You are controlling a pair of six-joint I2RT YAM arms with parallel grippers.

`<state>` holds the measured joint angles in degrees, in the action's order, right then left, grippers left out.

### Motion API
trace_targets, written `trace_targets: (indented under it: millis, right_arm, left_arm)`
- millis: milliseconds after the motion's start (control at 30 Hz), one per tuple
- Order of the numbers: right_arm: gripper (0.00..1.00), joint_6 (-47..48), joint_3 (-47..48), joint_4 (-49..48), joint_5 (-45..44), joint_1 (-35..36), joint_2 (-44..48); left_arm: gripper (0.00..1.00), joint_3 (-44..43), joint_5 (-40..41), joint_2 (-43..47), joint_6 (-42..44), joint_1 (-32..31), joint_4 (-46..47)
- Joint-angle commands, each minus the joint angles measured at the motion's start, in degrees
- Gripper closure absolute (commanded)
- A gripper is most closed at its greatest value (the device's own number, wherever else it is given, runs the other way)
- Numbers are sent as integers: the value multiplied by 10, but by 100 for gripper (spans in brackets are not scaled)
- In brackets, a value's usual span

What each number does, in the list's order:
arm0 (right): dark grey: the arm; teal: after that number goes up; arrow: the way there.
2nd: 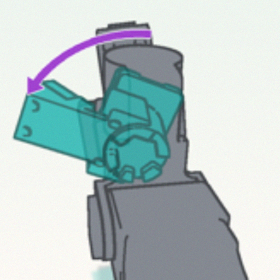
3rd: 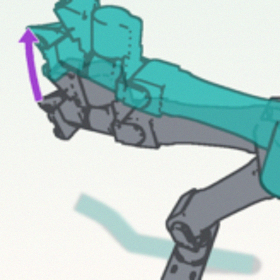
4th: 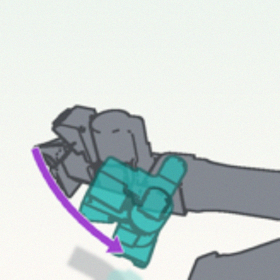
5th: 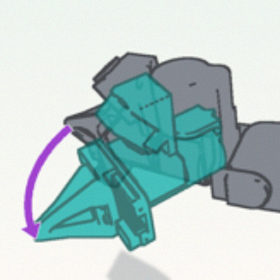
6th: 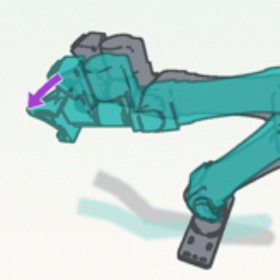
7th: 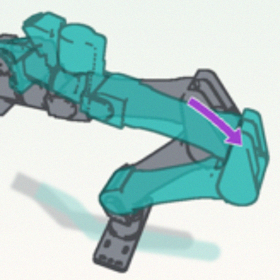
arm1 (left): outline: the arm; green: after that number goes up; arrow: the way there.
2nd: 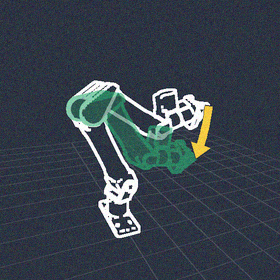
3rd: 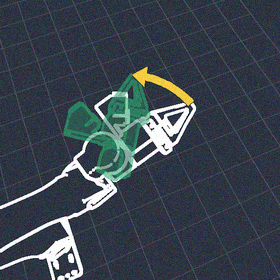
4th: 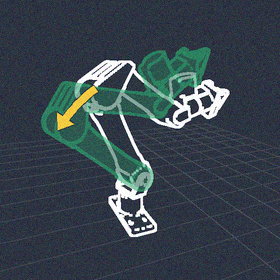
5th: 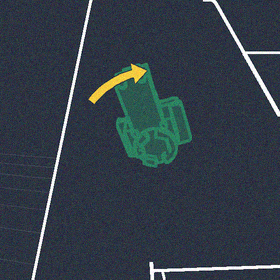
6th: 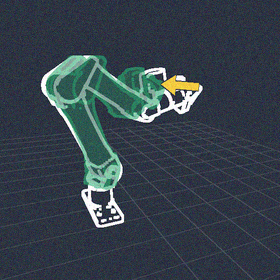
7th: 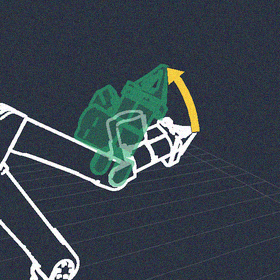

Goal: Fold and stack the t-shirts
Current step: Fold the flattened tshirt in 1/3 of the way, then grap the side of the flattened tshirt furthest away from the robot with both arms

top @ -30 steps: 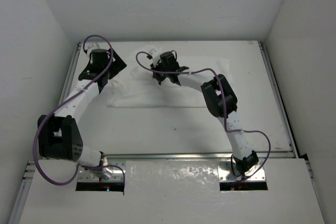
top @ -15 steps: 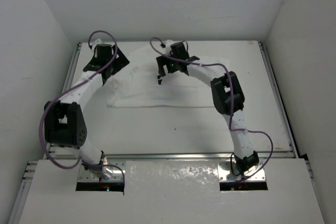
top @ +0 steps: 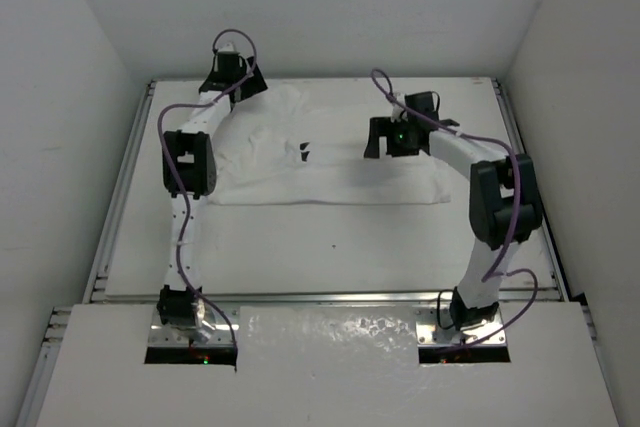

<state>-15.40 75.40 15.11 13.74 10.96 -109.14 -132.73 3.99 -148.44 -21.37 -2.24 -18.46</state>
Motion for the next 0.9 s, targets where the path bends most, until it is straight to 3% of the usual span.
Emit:
trace_targets:
  millis: [0, 133, 333, 467, 600, 633, 667, 767, 867]
  right_arm:
    - [9, -21, -80, -48, 97, 17, 83]
    - [9, -41, -150, -99, 119, 22, 142]
    - [9, -37, -160, -77, 67, 13, 172]
    - [9, -39, -161, -69, 59, 4, 184]
    - [9, -41, -162, -72, 59, 0, 195]
    - [9, -44, -164, -76, 61, 0, 199]
    - [9, -45, -171, -82, 65, 1, 207]
    - [9, -43, -177, -85, 62, 0, 211]
    - [9, -42, -174, -83, 59, -7, 199]
  left_arm:
    - [4, -29, -36, -20, 27, 15, 109]
    - [4, -118, -63, -82, 11, 16, 105]
    - [18, -96, -118, -114, 4, 14, 119]
    - [19, -98, -173, -109, 15, 7, 95]
    - [27, -44, -134, -76, 10, 7, 72]
    - [36, -45, -129, -81, 4, 7, 60]
    - [54, -64, -132, -89, -9, 7, 55]
    - [69, -66, -144, -106, -28, 8, 43]
    - [72, 7, -162, -68, -31, 8, 76]
